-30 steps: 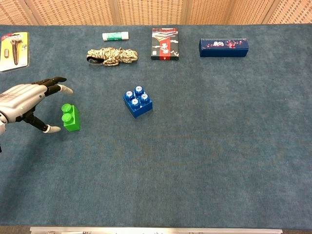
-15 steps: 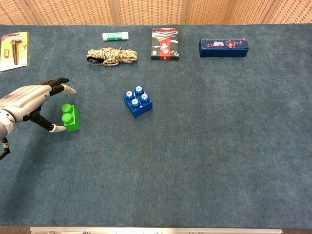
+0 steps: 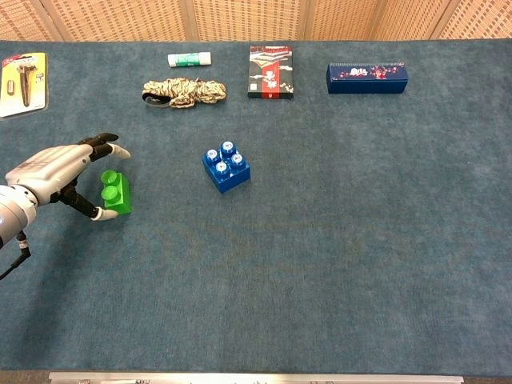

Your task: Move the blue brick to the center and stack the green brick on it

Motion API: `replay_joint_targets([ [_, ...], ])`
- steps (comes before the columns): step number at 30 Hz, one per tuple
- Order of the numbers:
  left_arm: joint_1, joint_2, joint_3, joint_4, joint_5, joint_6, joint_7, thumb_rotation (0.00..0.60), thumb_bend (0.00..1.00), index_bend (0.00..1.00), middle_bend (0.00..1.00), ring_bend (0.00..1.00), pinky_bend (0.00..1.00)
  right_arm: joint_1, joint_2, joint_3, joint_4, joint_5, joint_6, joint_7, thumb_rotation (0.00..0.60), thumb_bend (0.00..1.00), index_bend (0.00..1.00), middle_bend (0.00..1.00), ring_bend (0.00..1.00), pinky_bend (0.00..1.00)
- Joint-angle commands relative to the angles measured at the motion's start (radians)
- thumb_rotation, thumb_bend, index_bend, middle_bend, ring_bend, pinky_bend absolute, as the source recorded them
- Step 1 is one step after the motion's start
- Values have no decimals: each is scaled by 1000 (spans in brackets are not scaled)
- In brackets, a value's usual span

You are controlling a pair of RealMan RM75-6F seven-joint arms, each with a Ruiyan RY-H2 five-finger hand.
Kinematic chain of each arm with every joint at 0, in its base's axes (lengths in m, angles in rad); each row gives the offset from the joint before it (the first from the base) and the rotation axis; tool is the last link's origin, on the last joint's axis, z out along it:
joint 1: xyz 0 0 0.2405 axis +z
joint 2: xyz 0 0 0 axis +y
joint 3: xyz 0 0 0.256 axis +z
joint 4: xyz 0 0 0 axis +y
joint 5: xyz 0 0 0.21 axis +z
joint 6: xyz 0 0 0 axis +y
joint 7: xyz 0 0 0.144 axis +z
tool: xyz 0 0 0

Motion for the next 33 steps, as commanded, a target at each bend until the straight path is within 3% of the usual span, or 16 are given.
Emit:
replay_joint_targets([
  [1, -4, -7, 0, 7, -3, -1, -2, 600, 132, 167, 0, 0, 84, -1, 0, 2, 0, -2, -4, 0, 600, 0, 122, 89, 0, 0],
  [13, -5, -42, -13, 64, -14, 60, 23, 600, 131, 168, 0, 0, 84, -6, -1, 13, 1, -7, -15, 0, 600, 0, 122, 89, 0, 0],
  [21, -15, -28, -5, 46, -38, 36, 38, 600, 131, 176, 0, 0, 84, -8, -1, 19, -1, -10, -21, -3, 600, 0, 122, 89, 0, 0],
  [33, -28, -40, -15, 55, -85, 38, 51, 600, 132, 316, 0, 0, 86, -9, -1, 25, 1, -10, -33, 0, 600, 0, 128, 89, 0, 0],
])
